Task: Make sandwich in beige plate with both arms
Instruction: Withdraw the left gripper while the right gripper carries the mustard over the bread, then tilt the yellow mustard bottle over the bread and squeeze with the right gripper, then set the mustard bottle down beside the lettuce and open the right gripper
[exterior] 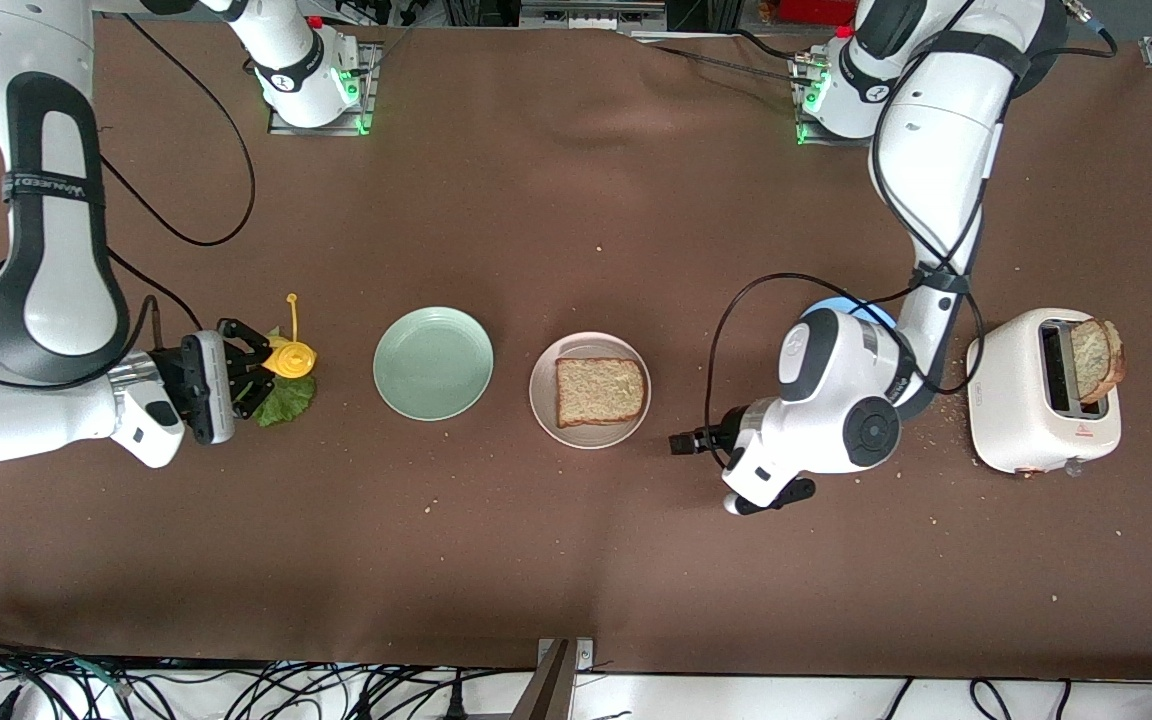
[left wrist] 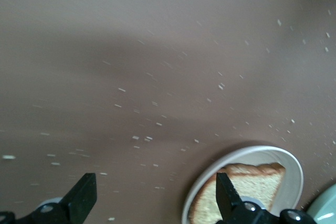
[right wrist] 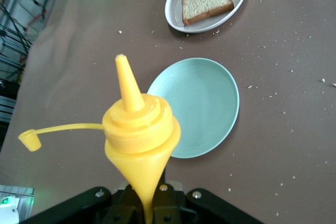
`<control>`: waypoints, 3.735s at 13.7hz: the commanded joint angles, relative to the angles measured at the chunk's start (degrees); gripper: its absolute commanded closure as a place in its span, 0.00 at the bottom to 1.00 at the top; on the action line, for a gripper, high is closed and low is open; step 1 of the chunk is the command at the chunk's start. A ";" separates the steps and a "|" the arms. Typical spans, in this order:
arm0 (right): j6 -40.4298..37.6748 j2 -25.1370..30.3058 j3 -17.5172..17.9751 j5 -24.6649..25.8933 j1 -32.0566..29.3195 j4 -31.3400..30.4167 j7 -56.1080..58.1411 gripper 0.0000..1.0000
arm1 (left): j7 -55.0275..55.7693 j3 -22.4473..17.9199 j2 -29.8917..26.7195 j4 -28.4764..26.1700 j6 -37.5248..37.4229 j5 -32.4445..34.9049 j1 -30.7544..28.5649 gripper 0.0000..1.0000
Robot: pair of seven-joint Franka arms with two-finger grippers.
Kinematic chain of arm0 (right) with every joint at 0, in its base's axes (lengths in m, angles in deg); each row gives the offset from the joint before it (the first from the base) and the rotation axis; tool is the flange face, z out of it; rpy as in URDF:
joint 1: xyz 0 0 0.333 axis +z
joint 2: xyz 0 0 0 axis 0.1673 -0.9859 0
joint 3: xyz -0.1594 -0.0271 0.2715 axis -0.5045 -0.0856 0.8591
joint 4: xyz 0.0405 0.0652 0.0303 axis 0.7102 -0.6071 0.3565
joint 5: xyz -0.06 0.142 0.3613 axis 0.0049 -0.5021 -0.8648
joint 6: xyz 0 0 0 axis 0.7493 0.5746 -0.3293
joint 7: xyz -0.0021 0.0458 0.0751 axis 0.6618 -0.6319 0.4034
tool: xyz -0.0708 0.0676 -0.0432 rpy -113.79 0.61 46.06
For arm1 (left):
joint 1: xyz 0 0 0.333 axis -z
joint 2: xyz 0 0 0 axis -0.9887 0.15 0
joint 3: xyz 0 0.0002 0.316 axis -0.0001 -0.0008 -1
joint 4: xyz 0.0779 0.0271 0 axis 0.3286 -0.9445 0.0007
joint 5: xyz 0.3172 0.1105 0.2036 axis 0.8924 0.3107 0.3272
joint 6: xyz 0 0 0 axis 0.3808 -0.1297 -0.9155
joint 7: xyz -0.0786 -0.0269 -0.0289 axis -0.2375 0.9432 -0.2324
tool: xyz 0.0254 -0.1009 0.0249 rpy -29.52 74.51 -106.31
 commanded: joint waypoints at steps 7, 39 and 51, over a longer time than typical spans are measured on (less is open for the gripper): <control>15.61 -0.87 -0.23 26.24 21.65 2.20 -25.81 0.98 | -8.25 -1.91 -7.10 -0.39 -11.03 10.03 -14.01 0.00; 7.61 -0.45 -1.28 44.87 38.13 6.15 -56.80 1.00 | -19.36 -1.74 -24.86 -1.10 -30.54 23.83 -21.67 0.00; 8.85 1.06 -1.29 -2.36 10.88 -1.84 -11.92 1.00 | -19.44 -1.56 -24.42 -1.89 -30.72 23.74 -21.32 0.00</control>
